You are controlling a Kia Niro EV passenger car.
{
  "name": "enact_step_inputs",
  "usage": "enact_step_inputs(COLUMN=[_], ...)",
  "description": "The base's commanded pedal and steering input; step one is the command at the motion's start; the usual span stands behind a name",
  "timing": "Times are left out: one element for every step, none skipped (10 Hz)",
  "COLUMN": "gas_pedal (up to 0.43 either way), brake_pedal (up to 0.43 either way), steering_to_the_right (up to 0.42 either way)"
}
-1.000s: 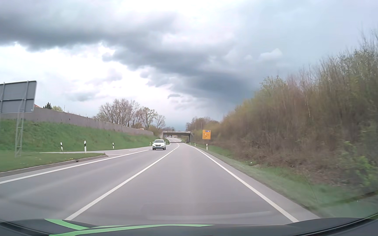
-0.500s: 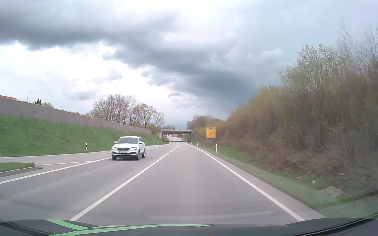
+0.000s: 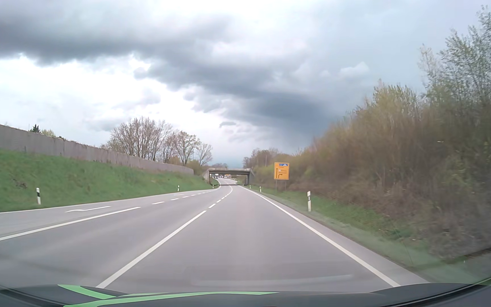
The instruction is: Follow the waypoints while adhering to traffic rules and regulations
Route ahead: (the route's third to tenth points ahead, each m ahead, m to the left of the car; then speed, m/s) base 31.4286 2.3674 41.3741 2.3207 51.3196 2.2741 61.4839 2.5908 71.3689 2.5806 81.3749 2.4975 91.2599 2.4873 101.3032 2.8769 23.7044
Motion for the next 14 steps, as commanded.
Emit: enact_step_inputs(gas_pedal=[0.177, 0.177, 0.177, 0.177, 0.177, 0.177, 0.177, 0.177, 0.177, 0.177, 0.177, 0.177, 0.177, 0.177], brake_pedal=[0.000, 0.000, 0.000, 0.000, 0.000, 0.000, 0.000, 0.000, 0.000, 0.000, 0.000, 0.000, 0.000, 0.000], steering_to_the_right=[0.000, 0.000, 0.000, 0.000, 0.000, 0.000, 0.000, 0.001, 0.001, 0.001, 0.001, 0.000, 0.000, 0.000])
